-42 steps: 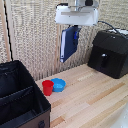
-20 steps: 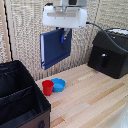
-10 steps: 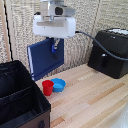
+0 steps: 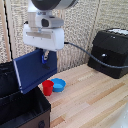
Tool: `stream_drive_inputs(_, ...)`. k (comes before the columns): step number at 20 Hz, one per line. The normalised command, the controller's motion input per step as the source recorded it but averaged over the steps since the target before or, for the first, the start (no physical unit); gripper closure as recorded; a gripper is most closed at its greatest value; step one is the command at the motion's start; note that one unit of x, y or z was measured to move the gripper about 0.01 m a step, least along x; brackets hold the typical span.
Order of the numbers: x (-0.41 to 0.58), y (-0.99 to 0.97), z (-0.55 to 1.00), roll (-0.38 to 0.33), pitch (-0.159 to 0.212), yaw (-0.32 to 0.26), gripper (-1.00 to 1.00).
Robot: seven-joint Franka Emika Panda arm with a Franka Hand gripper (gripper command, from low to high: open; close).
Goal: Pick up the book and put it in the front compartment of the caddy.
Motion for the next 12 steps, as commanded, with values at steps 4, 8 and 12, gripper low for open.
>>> stream_drive_inputs(4, 0.003, 0.82, 0.22, -0.021, 0.019, -0.083, 1.0)
stream_drive_inputs(8, 0.024, 0.82, 0.34, -0.029, 0.008, -0.076, 1.0)
stream_drive_inputs(12, 0.052, 0.82, 0.42, -0.036, 0.001, -0.073, 1.0)
